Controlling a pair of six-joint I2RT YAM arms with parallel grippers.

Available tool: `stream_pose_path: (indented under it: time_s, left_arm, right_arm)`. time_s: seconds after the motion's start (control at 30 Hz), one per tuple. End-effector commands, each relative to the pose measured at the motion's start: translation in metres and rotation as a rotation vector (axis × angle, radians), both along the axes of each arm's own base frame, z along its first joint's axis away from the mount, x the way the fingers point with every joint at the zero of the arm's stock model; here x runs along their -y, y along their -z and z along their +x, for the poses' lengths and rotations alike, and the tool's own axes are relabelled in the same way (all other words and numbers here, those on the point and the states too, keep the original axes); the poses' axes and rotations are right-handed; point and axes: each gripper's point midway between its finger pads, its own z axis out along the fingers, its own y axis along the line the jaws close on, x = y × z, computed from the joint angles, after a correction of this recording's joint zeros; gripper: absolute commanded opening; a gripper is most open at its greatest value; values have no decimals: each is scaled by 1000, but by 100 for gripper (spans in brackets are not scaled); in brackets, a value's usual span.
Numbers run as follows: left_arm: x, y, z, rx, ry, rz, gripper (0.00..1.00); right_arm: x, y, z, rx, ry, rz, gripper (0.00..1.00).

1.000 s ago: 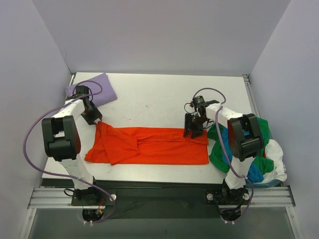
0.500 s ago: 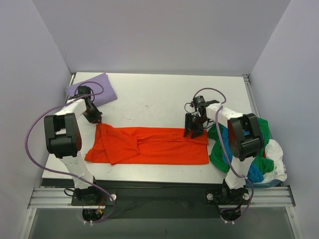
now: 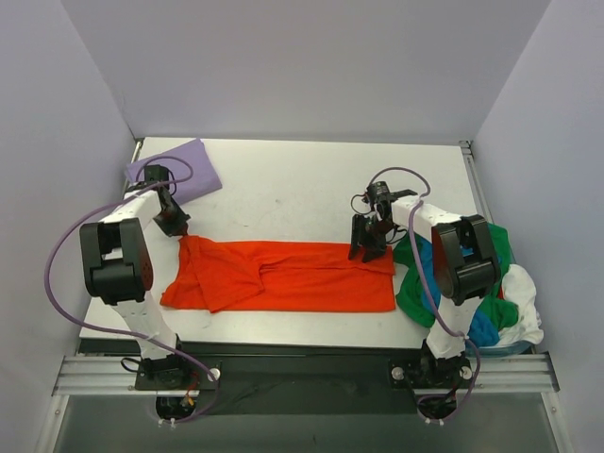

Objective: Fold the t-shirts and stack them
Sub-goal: Fold the other side of the tshirt into a rectangle

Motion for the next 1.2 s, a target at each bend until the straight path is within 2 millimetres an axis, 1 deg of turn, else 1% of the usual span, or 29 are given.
stream_pose_path:
  time_s: [0.0,0.13,0.3,0.47,0.67,0.7,0.77,0.8,0.83,0.9,0.97,1.03,1.07,1.13,1.17]
  left_arm:
    - [-23,-27,1,88,-54,68,0]
    - [-31,-27,-12,81,-81,74,0]
    - [-40,-26,-21,81,-113,69,0]
    - [-47,-27,-21,98,-125,59,0]
    - [-42,-25,-9,113,-79,16,0]
    - [-42,-28,-6,118,-79,15,6]
    - [-42,-31,-4,124,-77,16,14]
    - [-44,-37,-2,137,-79,23,27]
    - [-45,-39,-1,139,-83,28,31]
    - [-48,-51,2,157,-80,44,42]
    - [-50,-59,2,166,-85,58,48]
    - [-51,-75,1,191,-90,66,53]
    - [-51,-86,1,219,-95,75,54]
    - [-47,-92,-3,233,-108,59,56]
    - [-40,-102,-4,264,-98,47,56]
  right_arm:
    - [21,18,-13,-71,25,-88,42]
    - [22,19,-13,-76,30,-93,42]
    - [26,22,-15,-92,36,-105,42]
    - [27,23,-16,-99,38,-111,42]
    - [27,22,-15,-100,39,-107,42]
    - [27,21,-13,-97,39,-106,42]
    - [26,20,-12,-91,36,-102,42]
    - [25,18,-11,-85,35,-100,42]
    - [25,18,-10,-83,29,-97,42]
    - [22,12,-4,-60,21,-85,42]
    - [20,7,-1,-45,11,-73,42]
    - [16,-1,5,-21,1,-58,42]
    - [15,-4,7,-9,0,-54,43]
    - [12,-12,11,10,-7,-41,43]
    - [10,-14,13,19,-9,-37,43]
